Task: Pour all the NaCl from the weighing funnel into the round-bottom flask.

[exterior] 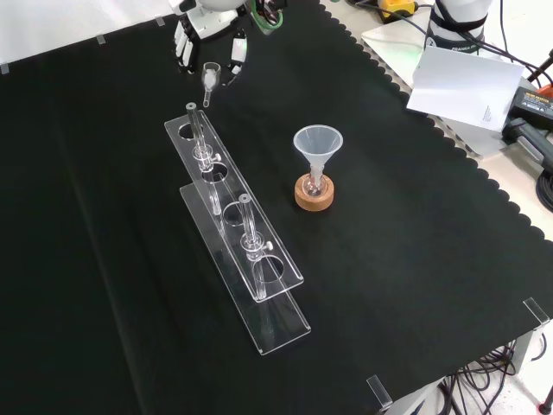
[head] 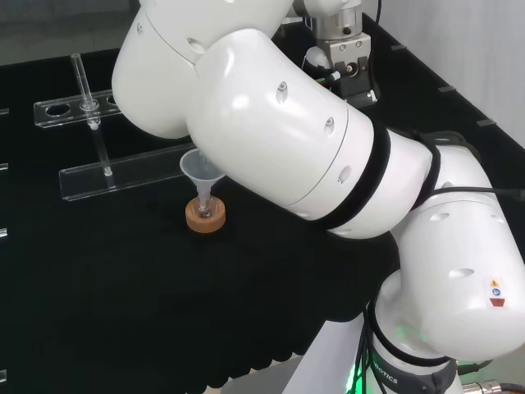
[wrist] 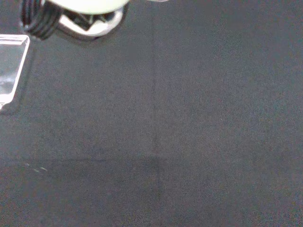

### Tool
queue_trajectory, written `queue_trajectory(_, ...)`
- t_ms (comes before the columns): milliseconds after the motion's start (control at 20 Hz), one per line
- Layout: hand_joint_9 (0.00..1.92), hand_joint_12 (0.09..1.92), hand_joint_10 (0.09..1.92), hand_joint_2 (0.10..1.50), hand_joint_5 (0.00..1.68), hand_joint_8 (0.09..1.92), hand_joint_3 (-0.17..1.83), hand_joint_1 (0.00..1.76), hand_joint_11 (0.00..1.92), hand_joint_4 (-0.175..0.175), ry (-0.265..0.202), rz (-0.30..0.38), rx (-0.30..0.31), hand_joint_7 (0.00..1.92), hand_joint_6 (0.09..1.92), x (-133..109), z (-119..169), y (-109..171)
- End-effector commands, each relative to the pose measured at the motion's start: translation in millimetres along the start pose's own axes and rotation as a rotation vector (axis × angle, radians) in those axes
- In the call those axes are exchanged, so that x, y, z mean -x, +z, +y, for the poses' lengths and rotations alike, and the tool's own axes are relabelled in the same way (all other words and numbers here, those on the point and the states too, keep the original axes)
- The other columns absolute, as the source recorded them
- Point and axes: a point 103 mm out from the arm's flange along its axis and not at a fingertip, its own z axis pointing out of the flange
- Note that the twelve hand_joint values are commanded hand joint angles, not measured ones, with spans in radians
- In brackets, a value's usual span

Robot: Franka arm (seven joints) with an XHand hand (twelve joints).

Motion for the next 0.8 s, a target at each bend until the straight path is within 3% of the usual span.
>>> queue_trajectory(50, 1.08, 1.10, 0.33, 0.70, 1.23, 0.59, 0.60, 1.10, 0.86, 0.175, 0.005, -0.001, 0.017, 0.80, 0.74, -5, -18, -14)
queue_trajectory(800, 1.09, 1.09, 0.33, 0.70, 1.23, 0.58, 0.61, 1.10, 0.86, 0.175, -0.015, -0.006, 0.045, 0.80, 0.73, -32, -80, -40)
